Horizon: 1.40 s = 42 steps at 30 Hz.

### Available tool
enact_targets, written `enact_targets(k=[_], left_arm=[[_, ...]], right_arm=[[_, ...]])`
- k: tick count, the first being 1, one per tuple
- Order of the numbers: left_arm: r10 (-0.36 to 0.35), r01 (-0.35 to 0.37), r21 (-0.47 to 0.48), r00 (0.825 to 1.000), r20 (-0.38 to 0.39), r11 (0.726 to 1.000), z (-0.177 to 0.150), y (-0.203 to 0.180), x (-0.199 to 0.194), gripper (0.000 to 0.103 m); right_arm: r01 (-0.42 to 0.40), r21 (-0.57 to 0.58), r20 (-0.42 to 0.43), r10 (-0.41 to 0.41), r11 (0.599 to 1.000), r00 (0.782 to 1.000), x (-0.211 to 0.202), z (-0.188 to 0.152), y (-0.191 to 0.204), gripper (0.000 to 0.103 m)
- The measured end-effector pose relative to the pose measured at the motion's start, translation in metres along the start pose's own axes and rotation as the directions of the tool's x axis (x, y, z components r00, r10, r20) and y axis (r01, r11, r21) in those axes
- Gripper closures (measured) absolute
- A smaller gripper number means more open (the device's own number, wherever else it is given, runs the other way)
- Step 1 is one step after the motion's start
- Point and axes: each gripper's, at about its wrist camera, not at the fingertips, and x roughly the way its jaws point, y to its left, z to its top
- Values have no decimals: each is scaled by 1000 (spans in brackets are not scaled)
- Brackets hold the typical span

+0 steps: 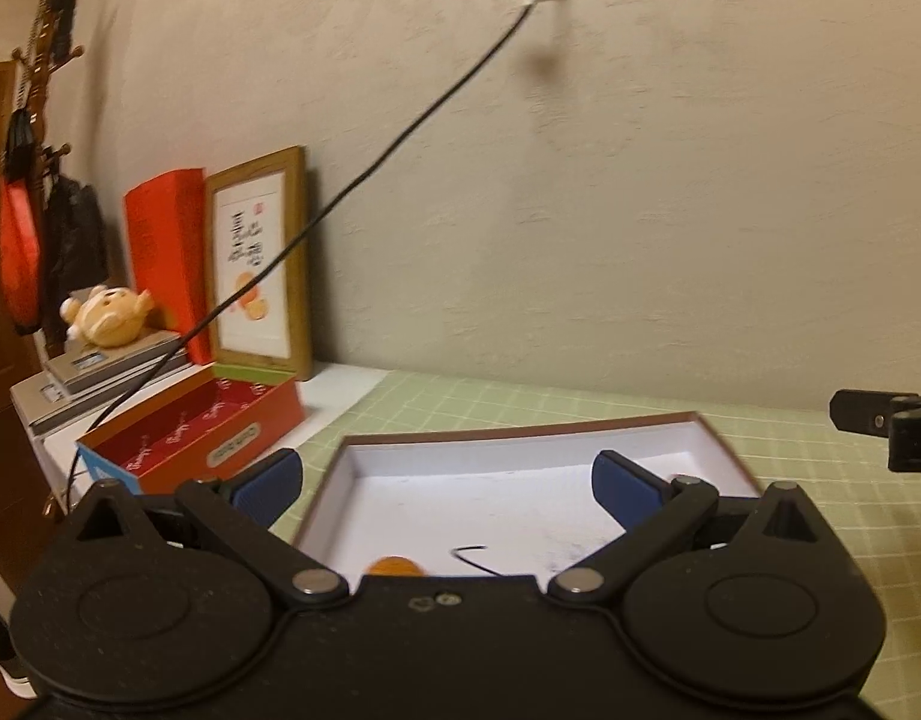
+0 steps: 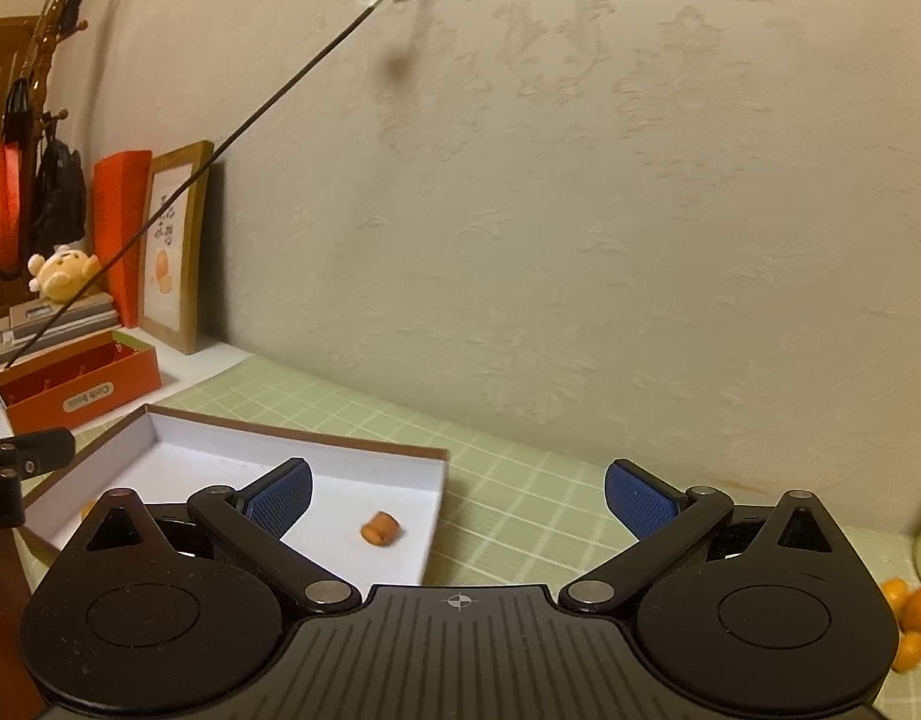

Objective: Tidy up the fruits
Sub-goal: 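Move both open tools back toward the fruits on the table, then grasp the bumpy orange bun-shaped fruit with the left tool while the right tool approaches a mandarin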

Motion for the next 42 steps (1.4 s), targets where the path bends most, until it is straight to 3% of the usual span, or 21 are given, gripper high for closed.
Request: enact_targets(k=[12, 24, 37, 42], left_arm=[[-139, 138, 56, 990, 11, 989, -7, -61, -33, 6], [-299, 297, 80, 954, 14, 951, -18, -121, -64, 6], [-407, 408, 157, 912, -40, 899, -36, -189, -75, 6], [-408, 419, 177, 908, -96, 890, -46, -217, -68, 7]], right_arm=[[85, 35, 5, -85, 996, 996, -65, -9, -41, 0], [184, 44, -19, -184, 982, 983, -113, -23, -76, 0], [313, 87, -72, -308, 946, 949, -145, -46, -134, 0], [353, 90, -112, -343, 931, 933, -147, -60, -153, 0]])
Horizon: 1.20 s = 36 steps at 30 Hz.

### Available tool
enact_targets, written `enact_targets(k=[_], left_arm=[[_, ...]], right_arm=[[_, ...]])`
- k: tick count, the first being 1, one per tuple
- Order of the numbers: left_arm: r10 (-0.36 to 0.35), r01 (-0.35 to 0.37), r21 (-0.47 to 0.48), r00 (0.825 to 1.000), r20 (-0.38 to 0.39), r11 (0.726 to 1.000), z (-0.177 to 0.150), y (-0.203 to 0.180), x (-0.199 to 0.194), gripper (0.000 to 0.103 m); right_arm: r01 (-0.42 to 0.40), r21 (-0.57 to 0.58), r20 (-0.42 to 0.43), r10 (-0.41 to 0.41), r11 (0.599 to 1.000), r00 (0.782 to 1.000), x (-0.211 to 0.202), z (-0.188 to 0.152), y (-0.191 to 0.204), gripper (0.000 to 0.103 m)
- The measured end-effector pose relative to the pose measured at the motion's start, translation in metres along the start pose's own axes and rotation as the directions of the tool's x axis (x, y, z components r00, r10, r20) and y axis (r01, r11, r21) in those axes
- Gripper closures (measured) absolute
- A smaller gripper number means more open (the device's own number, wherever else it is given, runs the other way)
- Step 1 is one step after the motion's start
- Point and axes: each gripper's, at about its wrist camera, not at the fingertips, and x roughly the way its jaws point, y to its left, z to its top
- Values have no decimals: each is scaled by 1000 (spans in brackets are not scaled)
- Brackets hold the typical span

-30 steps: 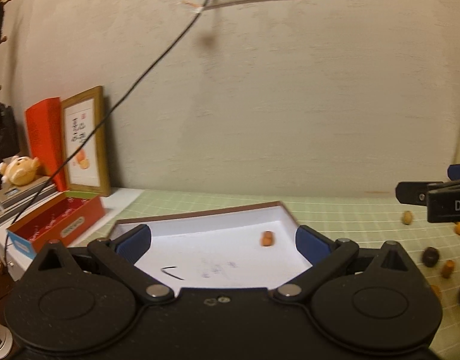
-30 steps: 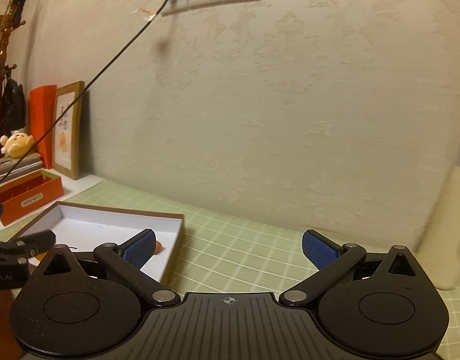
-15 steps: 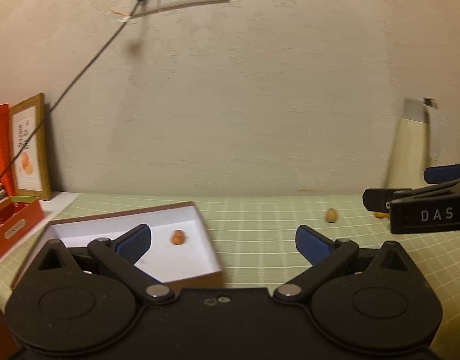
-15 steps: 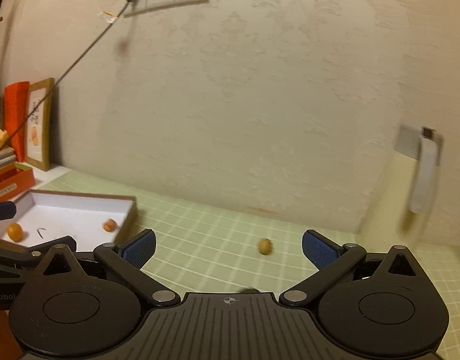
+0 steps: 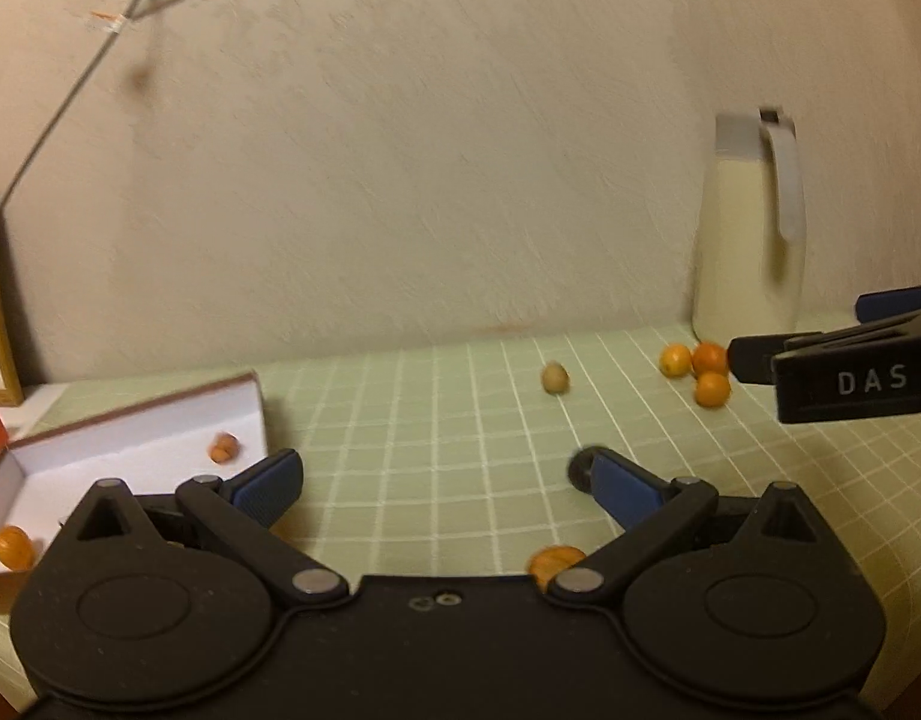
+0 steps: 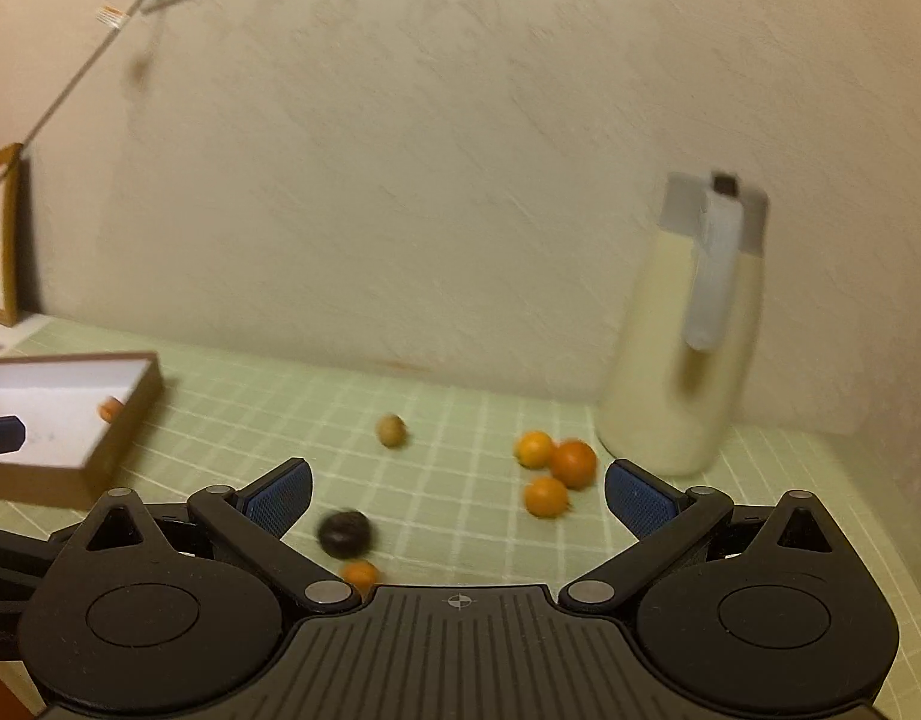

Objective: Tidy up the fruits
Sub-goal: 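Grasp the bumpy orange bun-shaped fruit with the left tool while the right tool approaches a mandarin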

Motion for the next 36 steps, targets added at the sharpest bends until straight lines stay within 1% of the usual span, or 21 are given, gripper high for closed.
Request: enact_targets(k=[2, 4, 6, 9, 10, 13, 16, 19, 22, 26, 28, 31, 34, 36], left_arm=[[-1, 1, 11, 1000, -29, 1000, -2, -8, 9, 9], [-5, 5, -1, 998, -55, 1000, -5, -11, 16, 10], [2, -3, -14, 997, -82, 1000, -9, -14, 21, 13], [10, -12, -26, 995, -94, 1000, -13, -18, 25, 14], [12, -15, -30, 995, -101, 999, -14, -19, 27, 16], [9, -16, -52, 992, -128, 999, -19, -22, 32, 18], [10, -17, -53, 990, -138, 998, -24, -28, 37, 20], [11, -20, -55, 988, -154, 998, -28, -34, 46, 24], [16, -25, -59, 989, -150, 998, -31, -38, 51, 27], [14, -26, -78, 988, -154, 997, -32, -40, 59, 31], [21, -35, -83, 988, -156, 996, -34, -41, 62, 35], [23, -39, -102, 987, -158, 994, -36, -40, 67, 35], [44, -60, -106, 987, -153, 993, -39, -41, 70, 37], [64, -81, -113, 987, -144, 990, -42, -41, 71, 42]], right_arm=[[19, 11, -23, -18, 1000, 1000, 4, -7, -9, 0], [34, 34, -29, -33, 999, 999, 7, -11, -19, 0], [50, 51, -40, -47, 997, 998, 9, -14, -27, 0], [54, 77, -43, -51, 996, 998, 12, -16, -37, 0], [57, 76, -47, -53, 996, 997, 13, -18, -38, 0], [58, 70, -66, -53, 996, 996, 19, -24, -41, 0], [64, 78, -75, -58, 995, 995, 28, -27, -45, 0], [67, 87, -84, -60, 994, 995, 37, -28, -49, 0], [57, 97, -99, -47, 994, 994, 46, -28, -50, 0], [34, 71, -108, -27, 997, 994, 56, -29, -43, 0], [35, 59, -110, -29, 998, 993, 63, -29, -40, 0], [42, 57, -120, -35, 998, 992, 76, -28, -41, 0], [53, 69, -126, -44, 996, 991, 89, -28, -45, 0], [56, 70, -126, -47, 996, 991, 95, -28, -46, 0]])
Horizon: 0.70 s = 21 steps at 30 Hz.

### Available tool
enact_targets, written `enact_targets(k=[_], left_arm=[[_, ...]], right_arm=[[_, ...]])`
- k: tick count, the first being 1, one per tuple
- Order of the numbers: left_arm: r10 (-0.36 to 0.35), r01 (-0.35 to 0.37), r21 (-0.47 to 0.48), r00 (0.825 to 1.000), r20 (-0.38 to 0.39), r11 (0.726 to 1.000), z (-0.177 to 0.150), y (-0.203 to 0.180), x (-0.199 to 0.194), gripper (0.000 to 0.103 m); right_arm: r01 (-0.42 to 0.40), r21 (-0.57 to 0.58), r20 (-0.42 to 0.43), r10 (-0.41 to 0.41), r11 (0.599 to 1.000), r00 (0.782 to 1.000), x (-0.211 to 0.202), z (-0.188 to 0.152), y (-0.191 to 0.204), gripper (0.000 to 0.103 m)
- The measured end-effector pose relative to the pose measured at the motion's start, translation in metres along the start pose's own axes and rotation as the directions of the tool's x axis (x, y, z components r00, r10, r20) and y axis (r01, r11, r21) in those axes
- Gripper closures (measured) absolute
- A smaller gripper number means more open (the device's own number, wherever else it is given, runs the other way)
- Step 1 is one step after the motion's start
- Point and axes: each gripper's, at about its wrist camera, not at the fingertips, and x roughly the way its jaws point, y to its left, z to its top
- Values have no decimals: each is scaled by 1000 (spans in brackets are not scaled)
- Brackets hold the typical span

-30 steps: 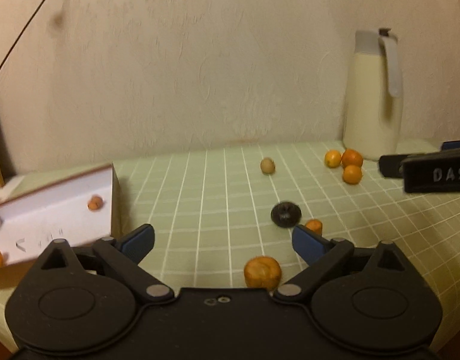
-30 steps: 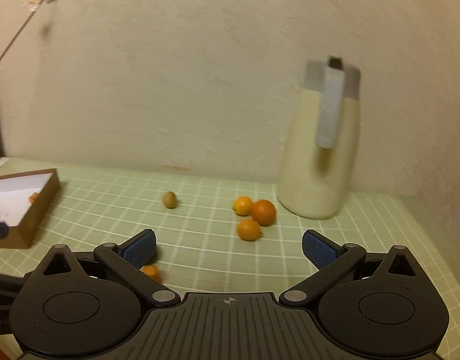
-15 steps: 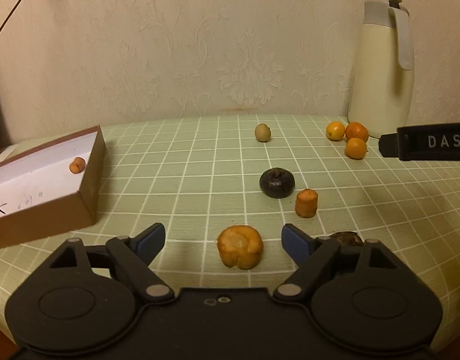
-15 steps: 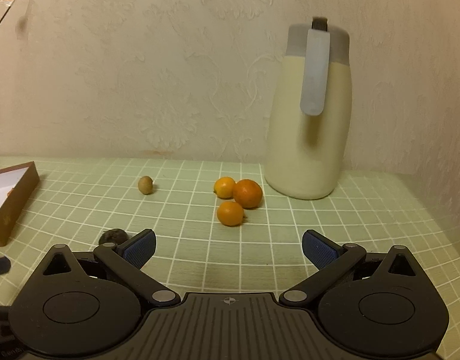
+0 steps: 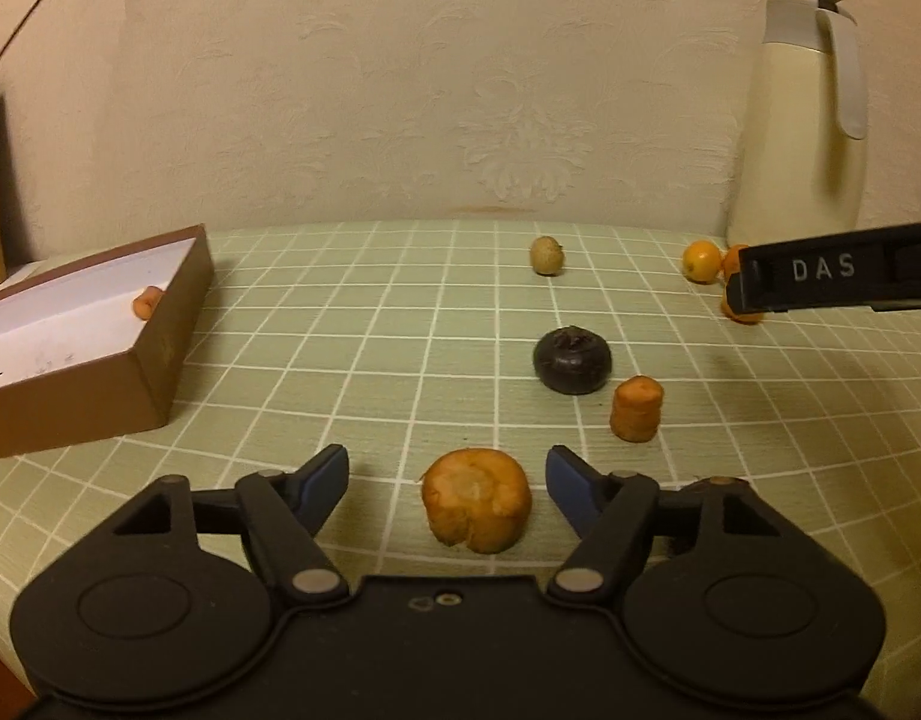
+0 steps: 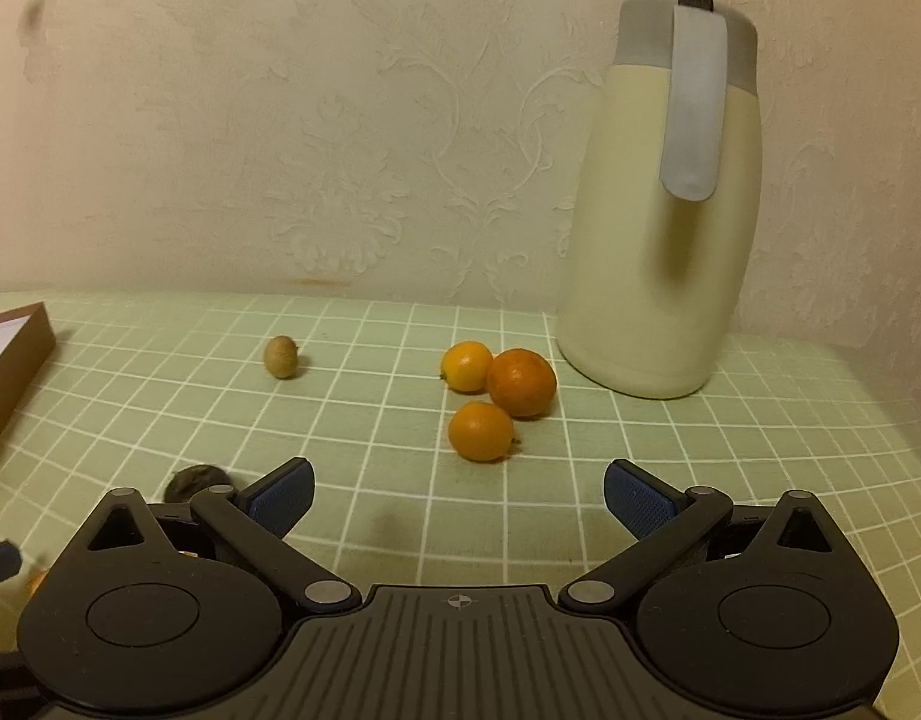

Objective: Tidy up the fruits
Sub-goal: 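Grasp the bumpy orange bun-shaped fruit with the left tool while the right tool approaches a mandarin, then close the right tool on the mandarin beside the thermos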

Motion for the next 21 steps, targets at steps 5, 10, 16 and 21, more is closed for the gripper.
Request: enact_targets(k=[5, 10, 16, 21], left_arm=[[10, -10, -9, 1000, 21, 1000, -3, -3, 3, 50], [21, -20, -21, 999, 48, 1000, -4, -7, 5, 57], [29, -27, -35, 997, 65, 999, -7, -10, 4, 70], [36, -34, -34, 997, 74, 999, -8, -12, 3, 70]], right_arm=[[-4, -4, -2, 4, 1000, 1000, 20, 5, 1, 1], [12, -31, -13, -12, 999, 1000, 45, 8, 3, 18], [6, -12, -49, -7, 1000, 999, 70, 8, -6, 22], [6, -11, -66, -7, 1000, 998, 76, 8, -5, 42]])
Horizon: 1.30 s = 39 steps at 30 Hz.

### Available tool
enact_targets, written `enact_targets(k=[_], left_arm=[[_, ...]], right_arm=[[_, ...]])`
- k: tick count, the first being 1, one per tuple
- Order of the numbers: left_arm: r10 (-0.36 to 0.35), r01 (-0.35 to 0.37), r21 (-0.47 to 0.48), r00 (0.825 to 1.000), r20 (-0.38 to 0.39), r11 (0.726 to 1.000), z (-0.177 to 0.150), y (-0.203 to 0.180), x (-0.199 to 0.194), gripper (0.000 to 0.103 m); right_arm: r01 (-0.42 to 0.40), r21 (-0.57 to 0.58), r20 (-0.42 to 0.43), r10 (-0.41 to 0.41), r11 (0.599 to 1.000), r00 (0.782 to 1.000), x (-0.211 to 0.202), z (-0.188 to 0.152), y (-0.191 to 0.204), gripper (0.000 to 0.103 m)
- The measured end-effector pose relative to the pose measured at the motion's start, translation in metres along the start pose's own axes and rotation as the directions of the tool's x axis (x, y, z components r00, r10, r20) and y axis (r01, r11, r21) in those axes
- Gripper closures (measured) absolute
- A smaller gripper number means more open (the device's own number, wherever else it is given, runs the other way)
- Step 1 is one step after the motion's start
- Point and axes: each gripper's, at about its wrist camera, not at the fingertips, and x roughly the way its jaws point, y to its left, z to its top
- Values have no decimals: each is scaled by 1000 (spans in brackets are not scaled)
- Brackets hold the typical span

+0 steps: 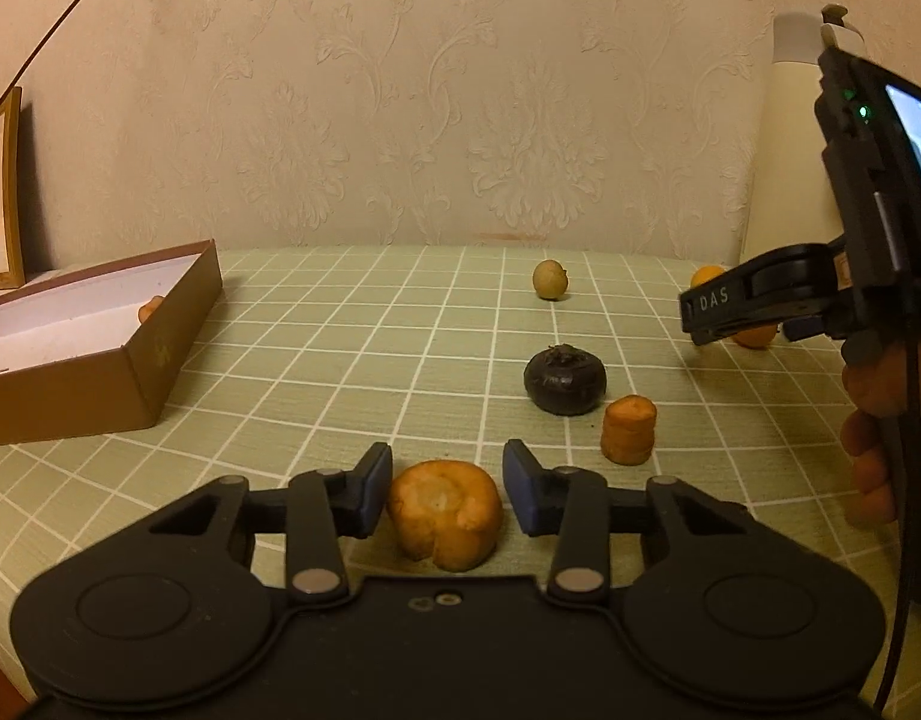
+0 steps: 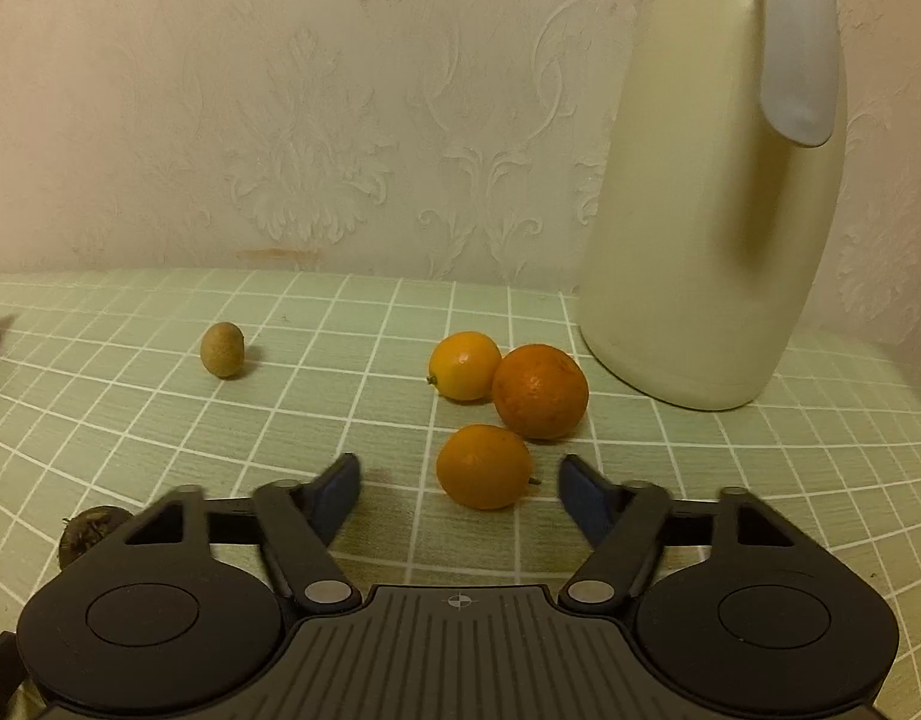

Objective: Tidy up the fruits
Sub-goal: 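Close the right tool on the mandarin beside the thermos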

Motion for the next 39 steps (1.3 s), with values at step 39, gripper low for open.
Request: enact_targets(k=[39], left_arm=[[-21, 21, -6, 1000, 9, 1000, 3, 10, -12, 77]], right_arm=[[-6, 15, 5, 6, 1000, 1000, -20, 0, -7, 65]])
